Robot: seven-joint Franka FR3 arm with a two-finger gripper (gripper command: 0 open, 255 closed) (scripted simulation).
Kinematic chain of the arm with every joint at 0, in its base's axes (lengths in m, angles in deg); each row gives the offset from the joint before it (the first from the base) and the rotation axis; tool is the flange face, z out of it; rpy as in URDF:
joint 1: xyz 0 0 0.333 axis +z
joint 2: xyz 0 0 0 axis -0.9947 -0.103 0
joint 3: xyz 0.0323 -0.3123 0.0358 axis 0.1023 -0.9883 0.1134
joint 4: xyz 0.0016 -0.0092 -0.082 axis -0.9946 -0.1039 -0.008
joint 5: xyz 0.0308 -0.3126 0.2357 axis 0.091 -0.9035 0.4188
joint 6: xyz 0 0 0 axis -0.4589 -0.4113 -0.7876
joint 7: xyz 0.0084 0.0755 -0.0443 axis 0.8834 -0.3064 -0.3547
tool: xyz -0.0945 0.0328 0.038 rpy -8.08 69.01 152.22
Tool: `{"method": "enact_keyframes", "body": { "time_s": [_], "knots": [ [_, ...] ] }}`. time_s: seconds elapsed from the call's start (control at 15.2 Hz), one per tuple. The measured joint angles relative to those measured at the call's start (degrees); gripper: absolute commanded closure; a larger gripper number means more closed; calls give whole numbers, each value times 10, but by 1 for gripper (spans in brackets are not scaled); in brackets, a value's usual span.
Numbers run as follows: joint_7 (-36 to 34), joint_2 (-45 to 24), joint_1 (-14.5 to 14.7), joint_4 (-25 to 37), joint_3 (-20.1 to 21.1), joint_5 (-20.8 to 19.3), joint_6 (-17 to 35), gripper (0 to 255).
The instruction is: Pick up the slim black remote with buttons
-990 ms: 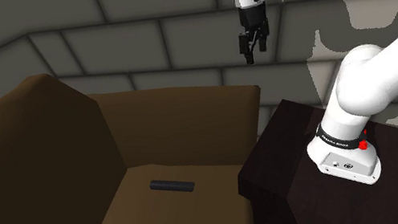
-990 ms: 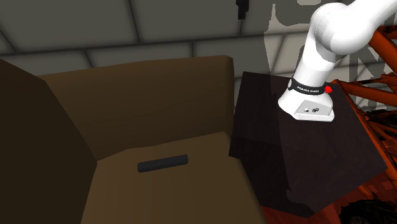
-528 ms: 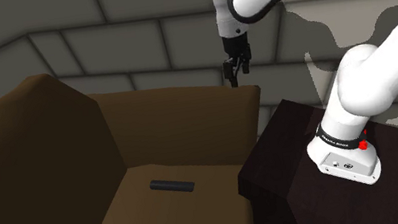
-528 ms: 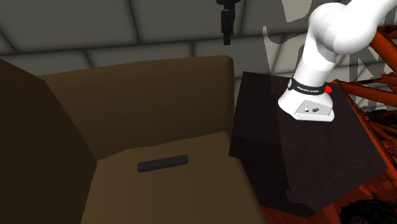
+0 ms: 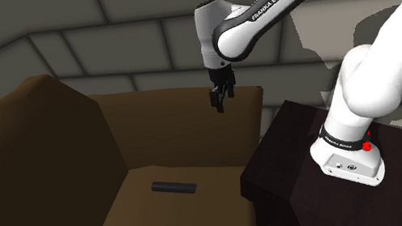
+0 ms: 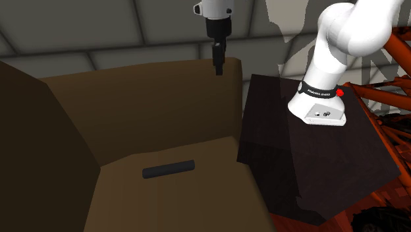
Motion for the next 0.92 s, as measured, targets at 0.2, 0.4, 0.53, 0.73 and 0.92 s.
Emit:
{"method": "enact_keyframes", "body": {
  "time_s": [0.2, 0.4, 0.53, 0.73, 0.92],
  "knots": [
    [-5, -65, 11, 13, 15, 3, 58, 0],
    [-16, -125, 24, 35, 32, 2, 102, 0],
    [-17, -169, 28, 50, 38, -4, 135, 0],
    [-33, -240, 41, 79, 50, -17, 182, 0],
    [-50, -301, 57, 116, 57, -35, 212, 0]
  ]
}}
